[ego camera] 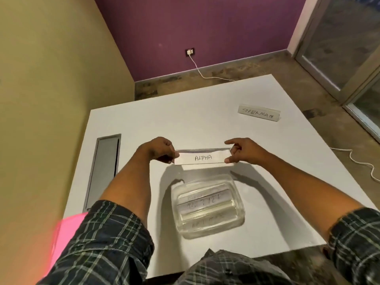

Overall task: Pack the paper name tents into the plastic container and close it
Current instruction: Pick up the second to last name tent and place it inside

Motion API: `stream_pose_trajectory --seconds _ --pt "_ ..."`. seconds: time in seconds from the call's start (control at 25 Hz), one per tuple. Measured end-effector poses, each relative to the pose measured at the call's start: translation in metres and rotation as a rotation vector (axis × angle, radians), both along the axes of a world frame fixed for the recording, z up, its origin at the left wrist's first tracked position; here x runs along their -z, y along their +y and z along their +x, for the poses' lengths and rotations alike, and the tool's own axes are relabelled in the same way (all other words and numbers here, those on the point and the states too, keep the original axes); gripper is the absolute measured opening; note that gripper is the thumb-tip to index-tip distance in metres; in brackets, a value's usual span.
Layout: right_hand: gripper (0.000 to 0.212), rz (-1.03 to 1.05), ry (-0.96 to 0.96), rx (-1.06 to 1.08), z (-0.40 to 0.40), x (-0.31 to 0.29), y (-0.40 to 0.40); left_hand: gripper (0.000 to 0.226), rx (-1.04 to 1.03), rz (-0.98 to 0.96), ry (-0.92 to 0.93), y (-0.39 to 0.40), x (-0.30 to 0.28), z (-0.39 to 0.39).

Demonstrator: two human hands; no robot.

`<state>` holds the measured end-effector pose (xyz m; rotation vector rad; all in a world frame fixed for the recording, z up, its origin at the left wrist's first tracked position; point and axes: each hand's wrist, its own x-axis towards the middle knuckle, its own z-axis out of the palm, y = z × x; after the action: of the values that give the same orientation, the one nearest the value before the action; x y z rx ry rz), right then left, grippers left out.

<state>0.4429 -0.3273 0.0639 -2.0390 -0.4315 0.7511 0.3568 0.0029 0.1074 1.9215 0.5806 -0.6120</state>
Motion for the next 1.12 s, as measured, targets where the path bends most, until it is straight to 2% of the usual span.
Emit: stream_pose_trajectory --seconds 0.08,0.16,0.24,0.36,0.44,0.56,0.68,0.8,0.96,1.04,1.12 --pt "0.066 -0.108 -0.027 -0.189 -0.006 -0.006 0.006 0.020 -0.004 -0.013 0.028 0.002 0.002 -0.023" --pt "0.058 -0.216 -0.131 -0.340 -0.013 -0.007 0.010 0.020 -0.020 -0.037 0.055 0.003 0.007 -0.043" --pt "0.058 -0.358 -0.316 -0.479 -0.021 -0.006 0.012 0.022 -0.006 -0.048 0.096 0.003 0.014 -0.059" --pt "0.062 -0.565 -0.693 -0.716 -0.034 0.001 0.007 0.030 0.068 -0.035 0.149 0.000 0.020 -0.075" --pt "0.061 -0.554 -0.874 -0.840 -0.042 0.009 -0.001 0.035 0.118 -0.067 0.189 -0.007 0.022 -0.082" --pt "0.058 -0.485 -1.025 -0.950 -0.051 0.017 -0.011 0.035 0.241 -0.078 0.309 -0.025 0.026 -0.084" --pt "0.056 -0.455 -1.105 -1.026 -0.063 0.020 -0.013 0.036 0.395 -0.034 0.447 -0.049 0.030 -0.082" --pt "0.056 -0.478 -1.121 -1.077 -0.074 0.025 -0.014 0.045 0.536 0.120 0.460 -0.071 0.040 -0.085" --pt "0.057 -0.626 -1.038 -1.147 -0.090 0.041 -0.014 0.035 0.627 0.220 0.471 -0.094 0.059 -0.094" --pt "0.056 -0.680 -1.016 -1.152 -0.096 0.047 -0.010 0.024 0.608 0.230 0.439 -0.100 0.066 -0.099" --pt "0.055 -0.729 -1.005 -1.175 -0.102 0.056 -0.005 0.018 0.635 0.339 0.367 -0.107 0.069 -0.105"
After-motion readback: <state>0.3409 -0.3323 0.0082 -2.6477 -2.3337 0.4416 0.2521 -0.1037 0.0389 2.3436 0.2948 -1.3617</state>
